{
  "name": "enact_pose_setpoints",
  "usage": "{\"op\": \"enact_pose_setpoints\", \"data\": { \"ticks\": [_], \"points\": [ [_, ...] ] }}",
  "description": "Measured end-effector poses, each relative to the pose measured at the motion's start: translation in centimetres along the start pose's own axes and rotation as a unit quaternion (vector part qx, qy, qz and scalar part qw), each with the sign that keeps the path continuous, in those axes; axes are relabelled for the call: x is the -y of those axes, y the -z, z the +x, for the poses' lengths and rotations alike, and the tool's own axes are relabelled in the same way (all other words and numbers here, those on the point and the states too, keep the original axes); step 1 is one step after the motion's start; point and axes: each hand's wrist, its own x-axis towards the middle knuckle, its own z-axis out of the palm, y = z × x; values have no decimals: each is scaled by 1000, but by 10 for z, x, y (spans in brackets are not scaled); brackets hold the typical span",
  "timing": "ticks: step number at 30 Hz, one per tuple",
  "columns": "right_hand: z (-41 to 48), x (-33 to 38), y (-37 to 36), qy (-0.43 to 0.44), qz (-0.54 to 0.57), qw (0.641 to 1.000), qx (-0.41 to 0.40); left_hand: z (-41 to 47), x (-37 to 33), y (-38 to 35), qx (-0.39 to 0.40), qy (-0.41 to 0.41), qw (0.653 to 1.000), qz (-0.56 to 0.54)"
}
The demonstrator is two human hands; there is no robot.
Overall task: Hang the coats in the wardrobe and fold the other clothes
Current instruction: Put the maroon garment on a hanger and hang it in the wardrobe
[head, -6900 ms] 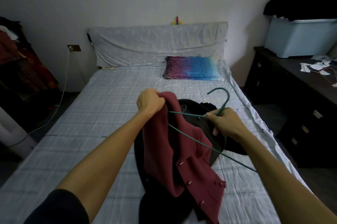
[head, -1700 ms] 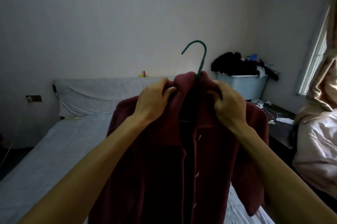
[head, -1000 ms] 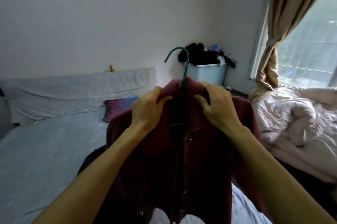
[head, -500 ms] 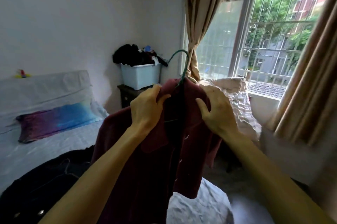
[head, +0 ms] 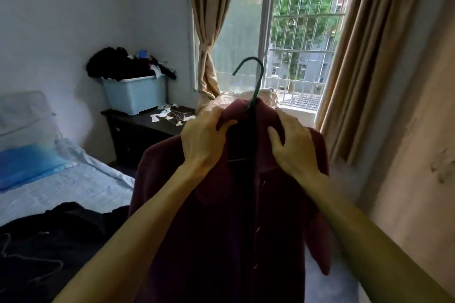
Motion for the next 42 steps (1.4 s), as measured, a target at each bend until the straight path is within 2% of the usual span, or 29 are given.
{"op": "enact_pose_setpoints", "data": {
  "ticks": [8, 13, 20, 31, 42],
  "points": [
    [-16, -102, 60, -58, -47, 997, -8, -1, -77, -93, 36, -38, 998, -28],
    [-20, -157, 69, -97, -70, 993, -19, 4, -96, -160, 85, -53, 990, -102],
    [2, -230, 52, -135, -97, 985, -42, 24, -101, -258, 82, -73, 982, -151],
    [52, -330, 7, -221, -192, 954, -61, 71, -89, -415, 160, -107, 953, -233],
    [60, -461, -5, -262, -213, 938, -78, 91, -130, -541, 193, -155, 934, -257]
  ]
}}
